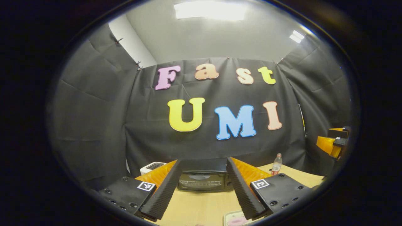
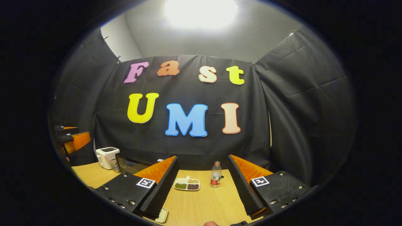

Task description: Open the electric oven with the left hand, put the food in, and close the electric oven.

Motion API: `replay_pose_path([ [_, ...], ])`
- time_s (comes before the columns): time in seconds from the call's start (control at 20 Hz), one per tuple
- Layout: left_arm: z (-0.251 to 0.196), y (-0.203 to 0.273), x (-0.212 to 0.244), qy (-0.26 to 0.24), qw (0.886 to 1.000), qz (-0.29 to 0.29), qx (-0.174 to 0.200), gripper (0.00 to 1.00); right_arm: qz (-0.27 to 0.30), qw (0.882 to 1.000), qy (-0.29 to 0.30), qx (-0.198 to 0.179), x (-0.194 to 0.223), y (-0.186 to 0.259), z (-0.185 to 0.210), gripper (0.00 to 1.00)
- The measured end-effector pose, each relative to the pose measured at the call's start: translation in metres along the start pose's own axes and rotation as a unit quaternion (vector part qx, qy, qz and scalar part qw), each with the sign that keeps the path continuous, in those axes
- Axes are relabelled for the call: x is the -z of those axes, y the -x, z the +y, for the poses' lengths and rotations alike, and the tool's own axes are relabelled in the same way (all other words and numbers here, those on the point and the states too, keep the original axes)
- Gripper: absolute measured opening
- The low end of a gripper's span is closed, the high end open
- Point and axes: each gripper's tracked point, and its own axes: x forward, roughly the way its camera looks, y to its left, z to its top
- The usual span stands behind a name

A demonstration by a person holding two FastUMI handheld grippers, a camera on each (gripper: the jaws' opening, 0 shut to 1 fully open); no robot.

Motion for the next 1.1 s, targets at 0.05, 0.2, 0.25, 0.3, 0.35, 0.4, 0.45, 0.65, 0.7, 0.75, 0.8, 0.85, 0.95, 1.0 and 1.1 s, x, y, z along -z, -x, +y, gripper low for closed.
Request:
replay_pose_path([
  [0.05,-0.001,-0.002,0.001,0.000,1.000,0.001,-0.003,0.91,0.002,1.000,0.003,-0.007,0.004,-0.002,0.001,0.95],
  [0.2,0.002,-0.018,-0.003,-0.018,1.000,-0.007,-0.010,1.00,0.001,1.000,-0.001,-0.027,0.011,-0.004,0.007,0.95],
  [0.25,0.002,-0.026,-0.002,-0.023,1.000,-0.009,-0.010,1.00,0.007,0.999,-0.005,-0.033,0.017,-0.004,0.011,0.95],
  [0.3,0.002,-0.036,-0.001,-0.025,1.000,-0.009,-0.010,0.91,0.017,0.999,-0.007,-0.038,0.025,-0.005,0.015,0.95],
  [0.35,0.004,-0.046,0.001,-0.024,1.000,-0.009,-0.008,0.93,0.024,0.999,-0.006,-0.041,0.030,-0.007,0.019,0.95],
  [0.4,0.004,-0.056,0.004,-0.022,1.000,-0.008,-0.007,0.95,0.024,0.999,-0.004,-0.043,0.031,-0.009,0.021,0.96],
  [0.45,0.006,-0.069,0.007,-0.020,1.000,-0.008,-0.005,0.98,0.022,0.999,-0.004,-0.045,0.030,-0.012,0.026,0.95],
  [0.65,0.012,-0.122,0.033,-0.010,1.000,0.007,0.010,0.95,0.031,0.999,-0.007,-0.039,0.034,-0.028,0.037,0.95],
  [0.7,0.014,-0.137,0.039,-0.007,1.000,0.009,0.014,1.00,0.026,0.999,-0.005,-0.030,0.031,-0.033,0.037,0.95],
  [0.75,0.016,-0.149,0.047,-0.006,1.000,0.013,0.018,1.00,0.023,1.000,-0.004,-0.021,0.029,-0.039,0.038,0.95],
  [0.8,0.017,-0.162,0.055,-0.006,1.000,0.019,0.024,1.00,0.025,1.000,-0.002,-0.012,0.029,-0.044,0.040,0.96],
  [0.85,0.017,-0.175,0.065,-0.006,0.999,0.024,0.030,1.00,0.026,1.000,-0.001,-0.004,0.030,-0.049,0.042,0.95],
  [0.95,0.019,-0.200,0.083,-0.006,0.999,0.034,0.039,1.00,0.024,1.000,0.004,0.013,0.029,-0.055,0.043,0.96],
  [1.0,0.019,-0.211,0.091,-0.006,0.998,0.041,0.044,1.00,0.026,0.999,0.007,0.021,0.029,-0.060,0.045,0.95],
  [1.1,0.020,-0.230,0.109,-0.002,0.997,0.054,0.052,1.00,0.033,0.999,0.011,0.033,0.034,-0.068,0.049,0.96],
])
